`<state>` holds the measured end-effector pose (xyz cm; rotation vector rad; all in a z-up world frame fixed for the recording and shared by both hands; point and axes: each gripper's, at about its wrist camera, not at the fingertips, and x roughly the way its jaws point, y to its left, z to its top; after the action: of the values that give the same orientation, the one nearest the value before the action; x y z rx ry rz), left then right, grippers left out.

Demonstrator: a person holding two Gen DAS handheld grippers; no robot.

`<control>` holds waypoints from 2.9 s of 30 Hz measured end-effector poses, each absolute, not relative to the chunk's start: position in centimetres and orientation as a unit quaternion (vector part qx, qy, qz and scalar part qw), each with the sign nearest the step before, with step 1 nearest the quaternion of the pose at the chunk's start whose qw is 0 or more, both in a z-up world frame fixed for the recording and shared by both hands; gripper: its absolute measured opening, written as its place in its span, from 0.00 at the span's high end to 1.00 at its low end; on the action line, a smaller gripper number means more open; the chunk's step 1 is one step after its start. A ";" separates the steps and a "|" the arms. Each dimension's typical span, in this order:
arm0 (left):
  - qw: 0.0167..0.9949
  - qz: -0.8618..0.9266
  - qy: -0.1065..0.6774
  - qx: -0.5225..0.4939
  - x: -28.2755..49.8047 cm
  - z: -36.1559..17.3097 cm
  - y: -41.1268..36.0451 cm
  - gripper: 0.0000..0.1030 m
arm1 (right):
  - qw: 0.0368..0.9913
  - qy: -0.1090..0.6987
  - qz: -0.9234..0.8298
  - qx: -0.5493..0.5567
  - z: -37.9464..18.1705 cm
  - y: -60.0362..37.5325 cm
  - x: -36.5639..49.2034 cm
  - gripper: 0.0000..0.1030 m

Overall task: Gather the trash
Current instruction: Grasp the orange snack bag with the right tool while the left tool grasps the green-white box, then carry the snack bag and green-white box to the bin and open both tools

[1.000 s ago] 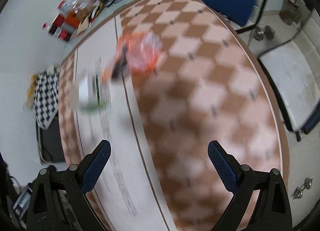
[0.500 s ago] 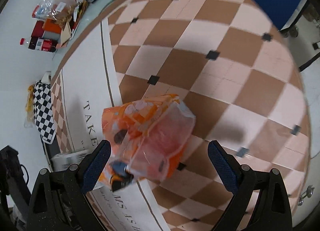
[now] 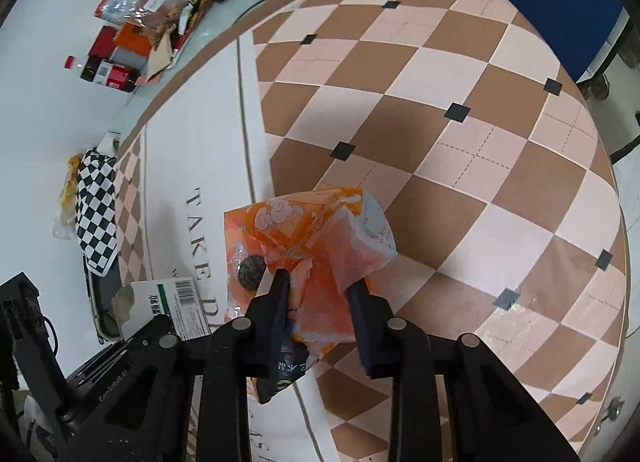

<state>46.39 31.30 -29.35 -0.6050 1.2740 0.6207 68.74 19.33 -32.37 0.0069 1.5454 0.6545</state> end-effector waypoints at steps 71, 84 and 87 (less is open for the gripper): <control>0.630 0.141 0.653 -0.397 3.6 -65.5 0.6 0.92 | 0.597 0.780 0.190 -0.008 -68.0 -23.2 12.1 0.81; 0.636 0.213 0.650 -0.358 -1.2 -66.7 3.1 0.09 | 0.579 0.787 0.213 -0.008 -76.2 -19.9 10.7 0.09; 0.652 0.238 0.637 -0.337 -2.4 -65.5 3.1 0.09 | 0.594 0.774 0.219 -0.026 -74.8 -19.7 10.1 0.06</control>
<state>-2.41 3.10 -65.51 -0.7649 1.4450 0.5395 10.10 -19.67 -74.82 -0.0605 1.7980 0.5086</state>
